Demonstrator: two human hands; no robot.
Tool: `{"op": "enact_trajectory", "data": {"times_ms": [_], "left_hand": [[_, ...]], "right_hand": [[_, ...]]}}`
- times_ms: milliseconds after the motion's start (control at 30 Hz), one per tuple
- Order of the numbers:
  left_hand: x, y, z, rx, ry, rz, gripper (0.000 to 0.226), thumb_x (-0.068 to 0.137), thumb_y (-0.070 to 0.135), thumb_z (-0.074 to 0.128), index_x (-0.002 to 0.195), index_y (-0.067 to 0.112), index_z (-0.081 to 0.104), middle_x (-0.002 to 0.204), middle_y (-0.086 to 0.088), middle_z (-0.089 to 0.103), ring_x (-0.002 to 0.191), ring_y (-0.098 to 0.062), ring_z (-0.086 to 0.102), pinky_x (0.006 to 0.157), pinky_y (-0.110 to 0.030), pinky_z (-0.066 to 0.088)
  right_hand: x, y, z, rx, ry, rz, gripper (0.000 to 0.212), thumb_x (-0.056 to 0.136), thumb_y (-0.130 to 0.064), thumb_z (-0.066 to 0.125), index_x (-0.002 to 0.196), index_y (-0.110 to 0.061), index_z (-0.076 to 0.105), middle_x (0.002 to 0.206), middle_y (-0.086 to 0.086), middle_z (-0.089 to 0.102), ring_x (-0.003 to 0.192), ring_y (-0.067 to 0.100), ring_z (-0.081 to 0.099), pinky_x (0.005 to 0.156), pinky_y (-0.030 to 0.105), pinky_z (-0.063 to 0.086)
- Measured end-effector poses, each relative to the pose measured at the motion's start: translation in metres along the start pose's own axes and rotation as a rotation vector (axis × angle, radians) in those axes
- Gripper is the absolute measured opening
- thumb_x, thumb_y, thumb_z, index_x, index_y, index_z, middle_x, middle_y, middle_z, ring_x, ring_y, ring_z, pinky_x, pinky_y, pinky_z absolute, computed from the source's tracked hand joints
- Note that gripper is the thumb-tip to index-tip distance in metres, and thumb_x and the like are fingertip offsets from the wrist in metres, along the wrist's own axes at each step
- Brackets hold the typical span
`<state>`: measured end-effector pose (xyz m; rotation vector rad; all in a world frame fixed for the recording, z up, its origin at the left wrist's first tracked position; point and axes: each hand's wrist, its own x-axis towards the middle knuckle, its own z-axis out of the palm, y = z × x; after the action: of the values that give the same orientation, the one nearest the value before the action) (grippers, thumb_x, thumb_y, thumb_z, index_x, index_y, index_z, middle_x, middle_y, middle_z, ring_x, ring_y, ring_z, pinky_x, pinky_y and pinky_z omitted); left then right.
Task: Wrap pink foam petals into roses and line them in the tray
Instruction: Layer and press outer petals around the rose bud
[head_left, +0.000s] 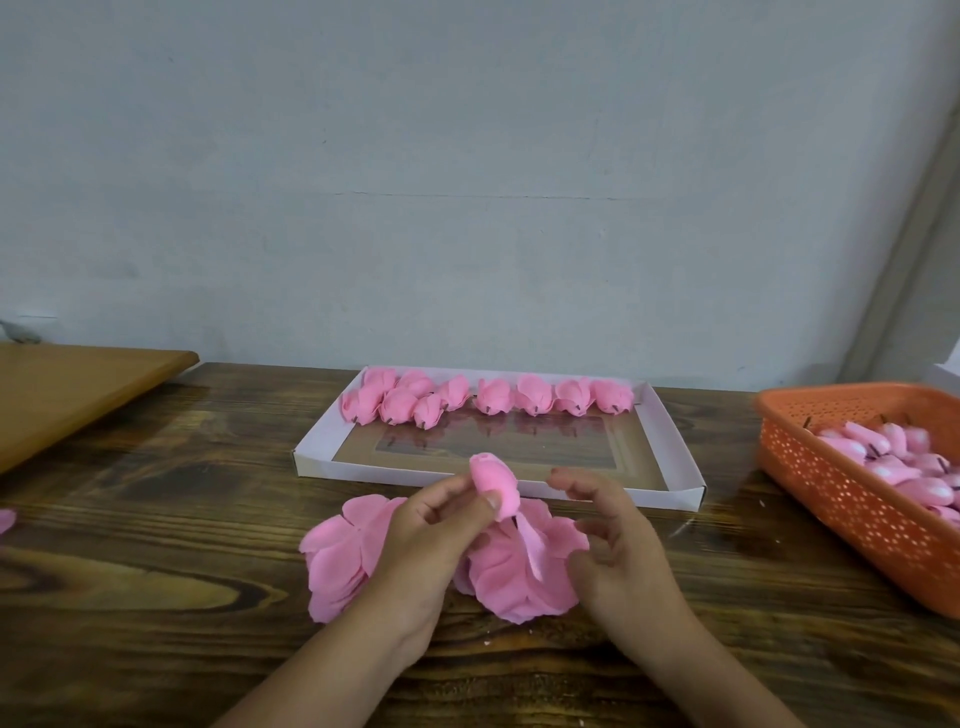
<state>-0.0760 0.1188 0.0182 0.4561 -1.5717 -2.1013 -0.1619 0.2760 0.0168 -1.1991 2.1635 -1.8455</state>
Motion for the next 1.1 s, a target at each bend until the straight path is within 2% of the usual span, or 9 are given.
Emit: {"op": "enact_trajectory", "data": {"times_ms": [167, 267, 367, 467, 567, 667, 767, 867, 1100], "left_hand": [[0.000, 0.000, -0.001, -0.059, -0.021, -0.025, 0.053, 0.060, 0.036, 0.082, 0.107, 0.011, 0.078, 0.101, -0.015, 0.077, 0.078, -0.019, 0.071, 0.060, -0.027, 0.054], [0.000, -0.001, -0.001, -0.079, -0.037, -0.025, 0.054, 0.062, 0.034, 0.082, 0.109, 0.008, 0.076, 0.106, -0.016, 0.077, 0.091, -0.025, 0.070, 0.082, -0.038, 0.055], [0.001, 0.000, -0.001, -0.079, -0.043, -0.021, 0.054, 0.060, 0.035, 0.082, 0.108, 0.009, 0.077, 0.107, -0.017, 0.077, 0.093, -0.025, 0.070, 0.084, -0.035, 0.055], [0.001, -0.001, -0.002, -0.035, -0.022, -0.014, 0.055, 0.059, 0.037, 0.083, 0.109, 0.016, 0.078, 0.108, -0.016, 0.076, 0.091, -0.022, 0.067, 0.079, -0.031, 0.054], [0.000, -0.003, -0.002, 0.041, -0.015, -0.013, 0.043, 0.071, 0.036, 0.081, 0.112, 0.024, 0.078, 0.111, -0.016, 0.075, 0.089, -0.021, 0.065, 0.074, -0.032, 0.054], [0.000, -0.004, -0.003, 0.108, -0.012, -0.015, 0.026, 0.084, 0.028, 0.077, 0.110, 0.027, 0.078, 0.105, -0.011, 0.076, 0.079, -0.013, 0.068, 0.062, -0.024, 0.054], [-0.002, -0.005, -0.002, 0.149, -0.015, -0.013, 0.023, 0.086, 0.022, 0.075, 0.109, 0.026, 0.077, 0.099, -0.004, 0.078, 0.073, -0.005, 0.070, 0.056, -0.017, 0.051], [-0.004, -0.003, 0.000, 0.179, -0.040, 0.013, 0.024, 0.086, 0.021, 0.075, 0.110, 0.024, 0.077, 0.099, 0.000, 0.078, 0.077, -0.004, 0.071, 0.052, -0.015, 0.049], [-0.007, -0.007, 0.004, 0.277, -0.146, 0.126, 0.023, 0.089, 0.011, 0.074, 0.110, 0.021, 0.077, 0.104, 0.003, 0.079, 0.100, -0.014, 0.074, 0.082, -0.024, 0.059]], "right_hand": [[-0.003, 0.011, 0.006, -0.253, -0.054, -0.183, 0.065, 0.075, -0.007, 0.080, 0.122, -0.044, 0.056, 0.139, -0.023, 0.038, 0.138, -0.002, 0.030, 0.101, 0.001, 0.030], [-0.003, 0.015, 0.006, -0.300, -0.048, -0.237, 0.068, 0.073, -0.013, 0.083, 0.122, -0.050, 0.055, 0.141, -0.018, 0.039, 0.138, 0.002, 0.031, 0.098, 0.003, 0.035], [-0.004, 0.012, 0.006, -0.268, -0.004, -0.246, 0.064, 0.074, -0.002, 0.080, 0.115, -0.048, 0.062, 0.134, -0.017, 0.047, 0.130, 0.001, 0.040, 0.086, 0.002, 0.041], [-0.002, 0.005, 0.005, -0.201, 0.087, -0.254, 0.025, 0.084, -0.026, 0.077, 0.104, -0.040, 0.071, 0.114, -0.011, 0.059, 0.112, 0.008, 0.056, 0.082, 0.009, 0.046], [0.000, -0.004, 0.003, -0.136, 0.147, -0.199, 0.016, 0.081, -0.040, 0.069, 0.092, -0.050, 0.072, 0.090, -0.013, 0.058, 0.088, 0.012, 0.059, 0.069, 0.013, 0.045], [0.001, -0.005, 0.003, -0.037, 0.136, -0.173, 0.016, 0.080, -0.033, 0.072, 0.088, -0.046, 0.073, 0.087, -0.011, 0.057, 0.077, 0.014, 0.059, 0.062, 0.018, 0.048], [0.000, 0.000, 0.003, 0.016, 0.082, -0.167, 0.037, 0.085, 0.000, 0.071, 0.089, -0.037, 0.074, 0.093, -0.011, 0.060, 0.087, 0.015, 0.062, 0.069, 0.029, 0.055], [0.000, -0.001, 0.003, 0.036, 0.039, -0.185, 0.045, 0.082, 0.007, 0.060, 0.088, -0.036, 0.074, 0.098, -0.012, 0.061, 0.098, 0.017, 0.062, 0.078, 0.030, 0.055], [-0.001, -0.001, 0.005, 0.014, 0.087, -0.191, 0.044, 0.084, 0.009, 0.064, 0.101, -0.032, 0.069, 0.100, -0.007, 0.065, 0.094, 0.018, 0.064, 0.075, 0.033, 0.056]]}}
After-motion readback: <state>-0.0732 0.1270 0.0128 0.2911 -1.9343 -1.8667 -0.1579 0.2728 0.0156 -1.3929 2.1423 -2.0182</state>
